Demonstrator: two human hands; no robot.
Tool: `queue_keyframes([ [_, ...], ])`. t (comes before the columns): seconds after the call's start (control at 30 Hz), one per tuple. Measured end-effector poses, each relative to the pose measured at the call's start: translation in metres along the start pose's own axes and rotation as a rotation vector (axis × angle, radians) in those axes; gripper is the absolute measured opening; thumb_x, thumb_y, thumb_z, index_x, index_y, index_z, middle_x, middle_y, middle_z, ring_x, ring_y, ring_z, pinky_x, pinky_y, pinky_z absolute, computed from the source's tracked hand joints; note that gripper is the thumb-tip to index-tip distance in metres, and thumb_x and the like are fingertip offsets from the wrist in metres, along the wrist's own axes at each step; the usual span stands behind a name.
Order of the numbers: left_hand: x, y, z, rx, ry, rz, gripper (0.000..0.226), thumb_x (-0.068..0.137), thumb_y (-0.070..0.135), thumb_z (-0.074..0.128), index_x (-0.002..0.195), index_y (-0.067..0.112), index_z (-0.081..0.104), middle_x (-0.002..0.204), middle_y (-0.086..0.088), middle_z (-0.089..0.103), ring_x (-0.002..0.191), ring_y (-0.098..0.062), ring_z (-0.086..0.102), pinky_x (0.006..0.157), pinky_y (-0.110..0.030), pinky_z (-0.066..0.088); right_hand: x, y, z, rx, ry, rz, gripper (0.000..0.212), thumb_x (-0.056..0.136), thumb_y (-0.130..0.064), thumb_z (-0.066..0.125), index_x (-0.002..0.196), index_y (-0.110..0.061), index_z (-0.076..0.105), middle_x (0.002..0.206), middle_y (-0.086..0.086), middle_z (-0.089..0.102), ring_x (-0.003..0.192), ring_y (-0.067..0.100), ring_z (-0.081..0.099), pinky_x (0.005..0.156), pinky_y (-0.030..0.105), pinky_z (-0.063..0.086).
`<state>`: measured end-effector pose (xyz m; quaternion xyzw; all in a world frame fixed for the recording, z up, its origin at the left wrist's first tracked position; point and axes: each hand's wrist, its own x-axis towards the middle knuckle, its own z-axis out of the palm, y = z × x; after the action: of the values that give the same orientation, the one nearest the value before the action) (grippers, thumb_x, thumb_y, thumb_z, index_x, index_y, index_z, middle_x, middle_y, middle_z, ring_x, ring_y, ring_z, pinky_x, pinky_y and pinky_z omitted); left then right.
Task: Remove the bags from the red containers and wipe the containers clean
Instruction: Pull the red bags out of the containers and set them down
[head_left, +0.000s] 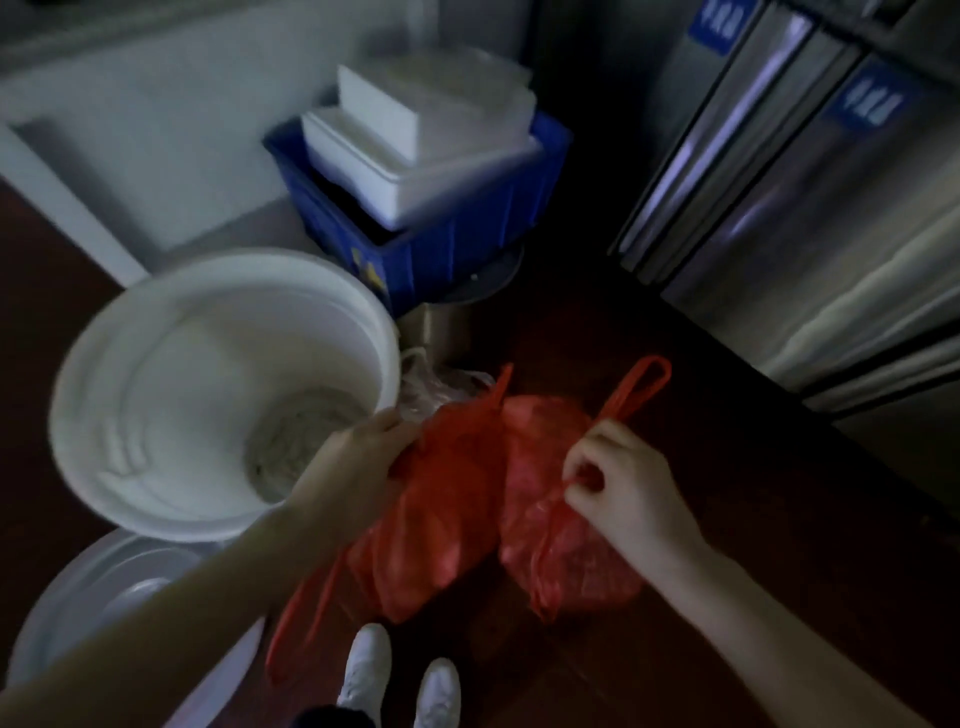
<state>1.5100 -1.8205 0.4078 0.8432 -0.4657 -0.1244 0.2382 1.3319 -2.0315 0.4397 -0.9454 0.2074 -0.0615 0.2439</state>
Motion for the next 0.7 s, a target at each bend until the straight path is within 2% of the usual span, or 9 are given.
queue_keyframes([
  [0.07,0.006,0.0,-0.046,0.005,0.084,-0.001,0.034,0.063,0.017,0.056,0.094,0.012,0.069,0.087,-0.007,0.063,0.078,-0.034,0.064,0.065,-0.044,0.054,0.029,-0.034,-0.03,0.005,0.041,-0.077,0.021,0.065,-0.001,0.077,0.071,-0.017,0.064,0.083,-0.006,0.054,0.073,0.01,0.058,0.072,0.027,0.048],
  [0.17,0.008,-0.012,-0.099,0.027,0.204,-0.025,0.029,0.065,0.013,0.055,0.09,0.01,0.069,0.084,-0.007,0.062,0.076,-0.033,0.063,0.063,-0.044,0.053,0.073,-0.081,-0.053,0.014,0.095,-0.198,0.021,0.061,0.001,0.077,0.069,-0.014,0.066,0.081,-0.002,0.056,0.071,0.013,0.059,0.071,0.032,0.049],
  [0.3,0.01,-0.048,-0.146,0.078,0.242,-0.047,0.025,0.065,0.015,0.057,0.088,0.012,0.069,0.082,-0.004,0.062,0.073,-0.028,0.062,0.063,-0.041,0.052,0.128,-0.13,-0.05,0.022,0.105,-0.264,0.02,0.058,0.001,0.076,0.067,-0.014,0.067,0.078,-0.001,0.057,0.068,0.013,0.057,0.07,0.026,0.045],
  [0.37,0.012,-0.079,-0.157,0.108,0.244,-0.062,0.023,0.069,0.016,0.06,0.09,0.016,0.068,0.082,0.001,0.061,0.072,-0.021,0.059,0.064,-0.035,0.05,0.156,-0.149,-0.032,0.034,0.096,-0.288,0.02,0.058,0.002,0.076,0.067,-0.013,0.067,0.078,-0.001,0.057,0.068,0.013,0.057,0.07,0.024,0.044],
  [0.5,0.017,-0.158,-0.158,0.136,0.292,-0.149,0.025,0.074,0.009,0.069,0.095,0.022,0.068,0.083,0.013,0.052,0.072,-0.008,0.05,0.067,-0.026,0.038,0.211,-0.181,0.03,0.057,0.043,-0.321,0.019,0.06,0.003,0.074,0.068,-0.013,0.067,0.078,0.0,0.056,0.072,0.019,0.059,0.073,0.029,0.046],
  [0.6,0.019,-0.218,-0.15,0.111,0.278,-0.258,0.025,0.067,0.004,0.07,0.088,0.018,0.068,0.078,0.012,0.048,0.071,-0.014,0.052,0.066,-0.027,0.038,0.246,-0.203,0.089,0.058,-0.056,-0.305,0.016,0.063,0.002,0.072,0.069,-0.012,0.068,0.082,0.005,0.059,0.08,0.025,0.062,0.077,0.034,0.049],
  [0.7,0.022,-0.273,-0.135,0.045,0.252,-0.331,0.025,0.055,0.005,0.067,0.078,0.015,0.066,0.072,0.018,0.036,0.064,-0.017,0.048,0.057,-0.02,0.029,0.28,-0.216,0.151,0.044,-0.175,-0.259,0.012,0.065,0.0,0.071,0.071,-0.011,0.068,0.088,0.01,0.064,0.088,0.028,0.062,0.082,0.034,0.048],
])
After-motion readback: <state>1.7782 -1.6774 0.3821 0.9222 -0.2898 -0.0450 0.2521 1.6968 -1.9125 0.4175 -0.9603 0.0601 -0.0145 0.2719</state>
